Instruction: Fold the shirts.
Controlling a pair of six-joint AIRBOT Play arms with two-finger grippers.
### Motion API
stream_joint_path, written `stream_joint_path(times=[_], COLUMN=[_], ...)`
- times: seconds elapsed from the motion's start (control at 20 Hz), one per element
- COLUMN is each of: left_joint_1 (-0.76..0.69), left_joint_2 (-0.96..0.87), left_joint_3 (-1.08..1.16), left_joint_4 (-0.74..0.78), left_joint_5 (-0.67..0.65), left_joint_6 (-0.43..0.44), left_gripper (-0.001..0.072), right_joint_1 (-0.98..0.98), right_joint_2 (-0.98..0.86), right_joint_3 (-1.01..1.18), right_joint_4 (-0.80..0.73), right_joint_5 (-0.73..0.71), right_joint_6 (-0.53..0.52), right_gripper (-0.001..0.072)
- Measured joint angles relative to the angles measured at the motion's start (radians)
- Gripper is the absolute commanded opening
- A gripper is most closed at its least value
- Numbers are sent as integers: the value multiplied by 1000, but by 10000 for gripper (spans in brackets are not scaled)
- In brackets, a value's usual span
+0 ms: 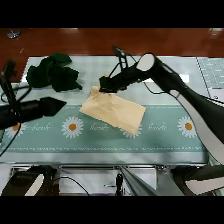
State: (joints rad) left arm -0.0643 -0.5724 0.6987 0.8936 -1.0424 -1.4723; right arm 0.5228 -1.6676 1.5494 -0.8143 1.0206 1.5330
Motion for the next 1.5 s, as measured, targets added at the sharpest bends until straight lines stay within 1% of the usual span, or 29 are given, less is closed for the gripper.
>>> stream_joint_path(times=[0.05,0.1,0.25,0.35,0.5,0.6,0.65,0.75,0.8,0.9,0.95,1.0,1.05,1.1,1.15,1.2,1.3,1.5], left_joint_1=[0,0,0,1,1,1,1,1,1,1,1,1,1,1,1,1,1,1], left_joint_2=[32,58,93,104,111,114,114,115,115,115,115,115,115,114,112,109,101,93], left_joint_3=[-42,-79,-138,-155,-167,-170,-171,-173,-174,-174,-174,-174,-174,-174,-174,-174,-174,-174], left_joint_4=[-1,-2,-4,-4,-4,-4,-4,-4,-3,-4,-4,-4,-3,-4,-4,-3,-3,-4], left_joint_5=[7,10,23,37,49,52,53,58,57,60,62,67,71,75,82,89,98,103], left_joint_6=[-4,-14,-26,-28,-32,-32,-32,-33,-33,-33,-33,-33,-33,-33,-33,-33,-33,-33], left_gripper=[23,23,23,23,23,23,23,23,23,23,23,23,23,23,23,23,23,23], right_joint_1=[18,32,50,14,-121,-237,-297,-413,-468,-548,-573,-581,-579,-566,-550,-531,-496,-404], right_joint_2=[-40,-72,-123,-111,-19,85,154,310,400,562,637,694,730,742,737,711,630,432], right_joint_3=[33,56,97,110,119,109,79,-61,-181,-448,-600,-745,-858,-952,-1014,-1053,-1076,-1006], right_joint_4=[1,2,10,17,-2,-92,-171,-320,-373,-416,-402,-351,-288,-214,-147,-76,26,189], right_joint_5=[-5,-10,-25,-12,110,233,288,323,305,203,126,43,-33,-107,-148,-188,-205,-165], right_joint_6=[11,19,39,44,40,31,29,47,74,150,193,224,234,224,200,162,84,-48], right_gripper=[377,627,627,626,623,623,623,622,622,622,622,621,622,621,622,622,622,617])
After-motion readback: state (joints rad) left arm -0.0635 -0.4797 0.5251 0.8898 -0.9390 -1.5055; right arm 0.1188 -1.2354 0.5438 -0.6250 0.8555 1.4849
